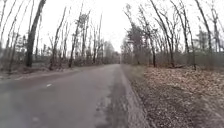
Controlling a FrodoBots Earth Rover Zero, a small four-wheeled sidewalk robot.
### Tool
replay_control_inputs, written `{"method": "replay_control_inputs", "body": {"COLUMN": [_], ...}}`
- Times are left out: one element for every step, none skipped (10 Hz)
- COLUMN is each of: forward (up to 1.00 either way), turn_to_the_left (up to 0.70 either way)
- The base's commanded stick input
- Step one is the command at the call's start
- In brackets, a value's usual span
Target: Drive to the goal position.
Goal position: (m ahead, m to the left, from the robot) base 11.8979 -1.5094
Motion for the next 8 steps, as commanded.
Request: {"method": "replay_control_inputs", "body": {"forward": [1.00,1.00,1.00,1.00,1.00,1.00,1.00,1.00], "turn_to_the_left": [0.00,0.00,0.00,0.00,0.00,0.00,0.00,0.00]}}
